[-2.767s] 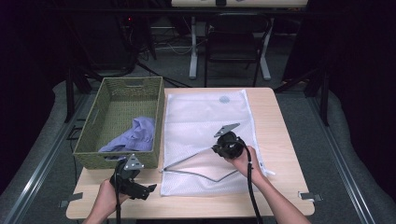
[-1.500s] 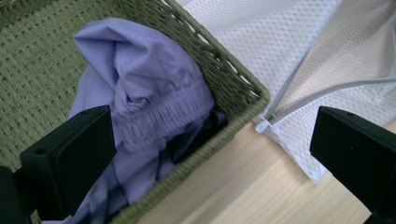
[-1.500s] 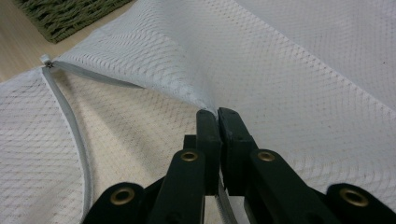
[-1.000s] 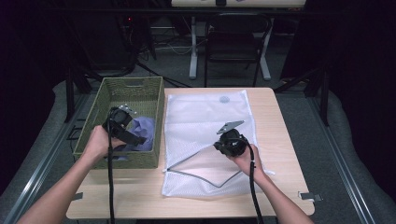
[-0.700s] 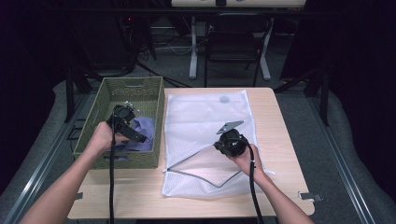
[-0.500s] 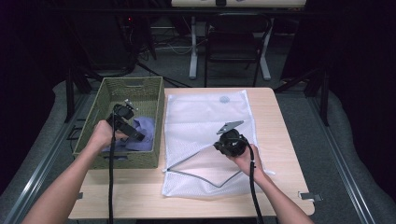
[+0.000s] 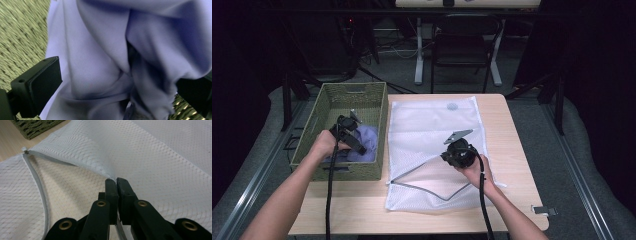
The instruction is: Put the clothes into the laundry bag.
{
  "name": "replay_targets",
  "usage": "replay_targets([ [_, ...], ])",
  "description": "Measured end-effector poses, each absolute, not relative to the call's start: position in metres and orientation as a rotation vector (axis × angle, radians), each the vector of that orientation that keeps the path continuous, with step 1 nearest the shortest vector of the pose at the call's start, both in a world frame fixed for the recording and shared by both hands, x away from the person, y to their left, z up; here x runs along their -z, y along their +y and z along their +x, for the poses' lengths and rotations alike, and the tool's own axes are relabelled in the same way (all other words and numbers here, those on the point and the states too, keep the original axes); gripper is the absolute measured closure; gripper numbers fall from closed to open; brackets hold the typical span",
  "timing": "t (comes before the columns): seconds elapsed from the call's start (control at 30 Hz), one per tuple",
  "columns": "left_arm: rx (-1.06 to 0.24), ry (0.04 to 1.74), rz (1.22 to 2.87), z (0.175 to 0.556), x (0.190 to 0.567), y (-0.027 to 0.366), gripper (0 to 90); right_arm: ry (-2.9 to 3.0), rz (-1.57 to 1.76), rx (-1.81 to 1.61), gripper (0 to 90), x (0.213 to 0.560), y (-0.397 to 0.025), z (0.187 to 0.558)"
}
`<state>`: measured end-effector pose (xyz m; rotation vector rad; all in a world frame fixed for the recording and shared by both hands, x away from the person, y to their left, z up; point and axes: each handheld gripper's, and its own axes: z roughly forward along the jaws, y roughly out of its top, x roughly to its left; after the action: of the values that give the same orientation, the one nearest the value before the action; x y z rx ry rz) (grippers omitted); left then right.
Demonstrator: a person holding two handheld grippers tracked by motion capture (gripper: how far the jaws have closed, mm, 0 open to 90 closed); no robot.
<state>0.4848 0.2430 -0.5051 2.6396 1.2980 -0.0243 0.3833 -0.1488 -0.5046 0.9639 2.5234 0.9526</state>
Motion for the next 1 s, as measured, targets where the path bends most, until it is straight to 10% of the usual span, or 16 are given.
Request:
replay_targets([
  [1.0,0.038,1.281,2.631,0.478,0.504,0.239,70.0,2.511,0.971,-0.954,87.6,0.504,-0.151,0.384],
])
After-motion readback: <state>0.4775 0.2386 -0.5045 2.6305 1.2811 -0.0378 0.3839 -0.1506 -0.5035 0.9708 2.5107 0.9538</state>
